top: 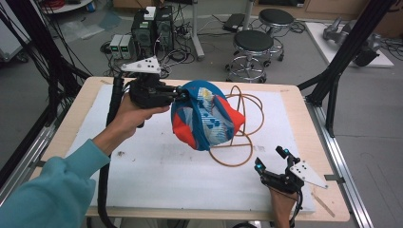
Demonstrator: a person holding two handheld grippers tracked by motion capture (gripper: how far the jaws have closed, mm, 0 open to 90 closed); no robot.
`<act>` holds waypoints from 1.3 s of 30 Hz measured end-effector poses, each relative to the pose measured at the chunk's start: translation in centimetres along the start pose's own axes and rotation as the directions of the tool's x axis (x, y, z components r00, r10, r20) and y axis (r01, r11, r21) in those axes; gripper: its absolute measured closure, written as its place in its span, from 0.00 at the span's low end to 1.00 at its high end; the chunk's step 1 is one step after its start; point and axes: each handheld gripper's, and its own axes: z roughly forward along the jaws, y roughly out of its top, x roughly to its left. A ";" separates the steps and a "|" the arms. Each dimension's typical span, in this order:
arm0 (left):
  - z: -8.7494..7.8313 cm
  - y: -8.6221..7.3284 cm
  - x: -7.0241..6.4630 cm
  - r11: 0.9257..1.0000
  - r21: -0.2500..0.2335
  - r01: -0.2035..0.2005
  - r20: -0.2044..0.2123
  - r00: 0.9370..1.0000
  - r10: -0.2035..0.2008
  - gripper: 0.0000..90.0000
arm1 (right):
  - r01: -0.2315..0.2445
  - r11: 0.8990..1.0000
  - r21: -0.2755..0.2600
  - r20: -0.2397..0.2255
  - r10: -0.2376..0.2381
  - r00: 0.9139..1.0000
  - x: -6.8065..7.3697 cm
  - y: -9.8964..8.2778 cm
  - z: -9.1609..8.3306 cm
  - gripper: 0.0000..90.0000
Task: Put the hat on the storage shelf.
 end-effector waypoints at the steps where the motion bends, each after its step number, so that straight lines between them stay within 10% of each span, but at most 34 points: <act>1: 0.2 0.1 0.0 1.000 -0.001 0.003 0.002 1.000 -0.003 0.96 | -0.004 1.000 0.005 0.001 0.004 1.000 -0.1 0.0 0.0 0.09; 39: 8.4 3.6 -2.0 0.999 0.016 -0.035 0.020 0.999 0.034 0.96 | 0.006 1.000 0.000 -0.007 -0.006 1.000 -0.1 0.0 0.0 0.09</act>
